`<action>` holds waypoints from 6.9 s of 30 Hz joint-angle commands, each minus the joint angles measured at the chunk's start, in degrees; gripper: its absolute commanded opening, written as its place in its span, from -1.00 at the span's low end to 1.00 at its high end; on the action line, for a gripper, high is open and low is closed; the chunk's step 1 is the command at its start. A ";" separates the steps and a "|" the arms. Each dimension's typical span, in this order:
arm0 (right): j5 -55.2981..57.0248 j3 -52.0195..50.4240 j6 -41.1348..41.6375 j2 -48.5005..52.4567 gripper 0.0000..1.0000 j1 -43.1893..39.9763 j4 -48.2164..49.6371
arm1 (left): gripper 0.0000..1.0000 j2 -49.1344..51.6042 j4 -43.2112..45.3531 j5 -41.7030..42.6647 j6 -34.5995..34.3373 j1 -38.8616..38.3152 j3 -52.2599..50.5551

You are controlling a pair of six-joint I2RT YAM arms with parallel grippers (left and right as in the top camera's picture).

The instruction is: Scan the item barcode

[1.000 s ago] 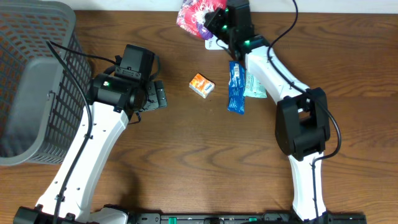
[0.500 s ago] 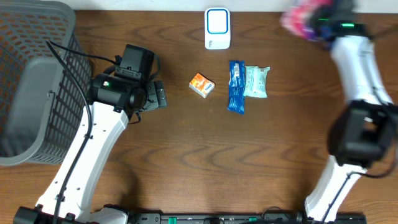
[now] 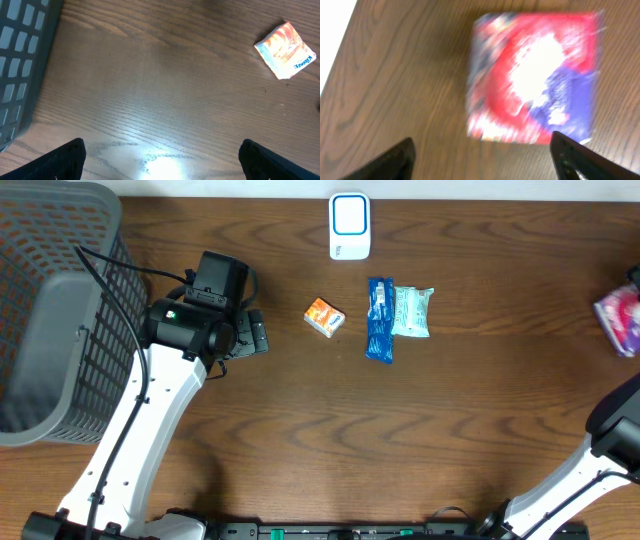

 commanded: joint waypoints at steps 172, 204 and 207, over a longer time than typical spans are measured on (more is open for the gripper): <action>-29.59 -9.14 3.56 0.31 -0.98 44.94 27.71 | 0.96 -0.07 -0.22 -0.52 -0.28 0.17 0.28; -9.79 -9.07 -8.66 -3.32 -0.98 16.59 5.68 | 0.96 -0.07 -0.24 -0.52 -0.28 0.17 0.28; -6.97 -9.09 -15.63 -3.15 -0.98 11.19 3.56 | 0.96 -0.07 -0.22 -0.52 -0.28 0.17 0.28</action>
